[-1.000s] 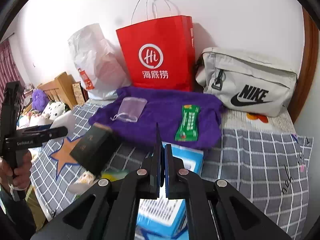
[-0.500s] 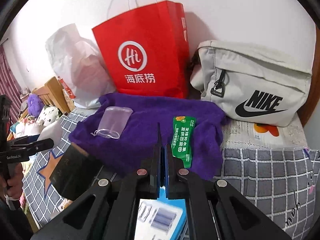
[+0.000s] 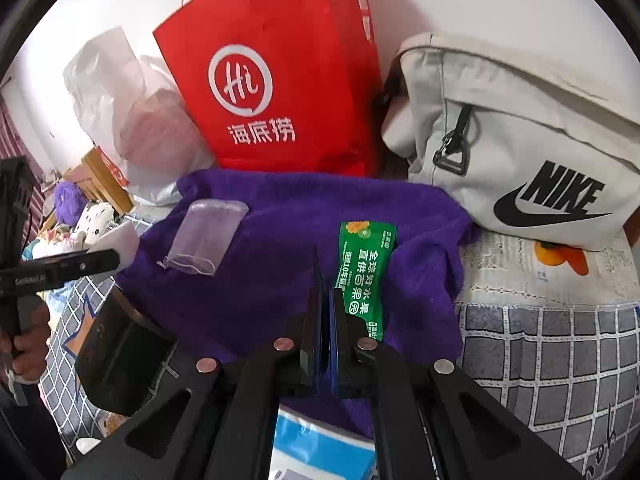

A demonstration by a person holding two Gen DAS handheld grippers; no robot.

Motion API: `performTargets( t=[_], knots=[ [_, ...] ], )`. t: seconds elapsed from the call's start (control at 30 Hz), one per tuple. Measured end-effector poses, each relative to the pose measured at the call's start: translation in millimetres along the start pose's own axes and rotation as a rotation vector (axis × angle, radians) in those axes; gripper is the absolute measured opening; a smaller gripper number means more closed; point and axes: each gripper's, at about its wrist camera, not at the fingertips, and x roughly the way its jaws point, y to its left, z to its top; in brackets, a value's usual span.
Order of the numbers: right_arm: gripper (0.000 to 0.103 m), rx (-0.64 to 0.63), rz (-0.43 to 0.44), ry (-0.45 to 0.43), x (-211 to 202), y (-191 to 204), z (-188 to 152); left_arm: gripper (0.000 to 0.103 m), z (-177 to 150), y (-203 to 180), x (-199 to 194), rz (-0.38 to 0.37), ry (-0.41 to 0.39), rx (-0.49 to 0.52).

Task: Organize soft objects
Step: 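Carry the foam block onto the purple towel with the left tool while the right tool nudges the packet, then withdraw the left tool while the right tool moves toward the yellow pouch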

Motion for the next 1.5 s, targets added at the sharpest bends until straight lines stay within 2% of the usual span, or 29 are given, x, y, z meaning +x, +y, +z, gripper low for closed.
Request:
performTargets(
  t=[0.3,0.63,0.8,0.9,1.0,1.07,1.17,1.37,1.5],
  knots=[
    [0.003,0.026,0.023,0.052,25,-16,-4,0.08,14,-2,34,0.008,0.048,0.006],
    [0.005,0.029,0.03,0.083,35,-22,-5,0.081,18,-3,51,0.021,0.091,0.018],
    [0.006,0.03,0.037,0.098,37,-23,-6,0.085,19,-1,56,0.011,0.111,-0.005],
    [0.007,0.045,0.042,0.089,35,-25,-4,0.088,20,-2,53,-0.01,0.092,-0.013],
    [0.018,0.051,0.046,0.083,31,-25,-2,0.089,19,-2,50,0.003,0.087,-0.016],
    [0.031,0.052,0.045,0.07,27,-23,-1,0.089,18,-2,47,0.012,0.089,-0.014],
    [0.04,0.047,0.037,0.05,18,-19,0,0.089,16,0,41,0.025,0.091,-0.013],
    [0.044,0.029,0.013,0.012,-4,-5,-1,0.089,9,1,17,0.041,0.05,-0.015],
    [0.043,0.009,-0.018,-0.029,-26,9,-8,0.089,0,3,-11,-0.005,-0.023,-0.027]
  ],
)
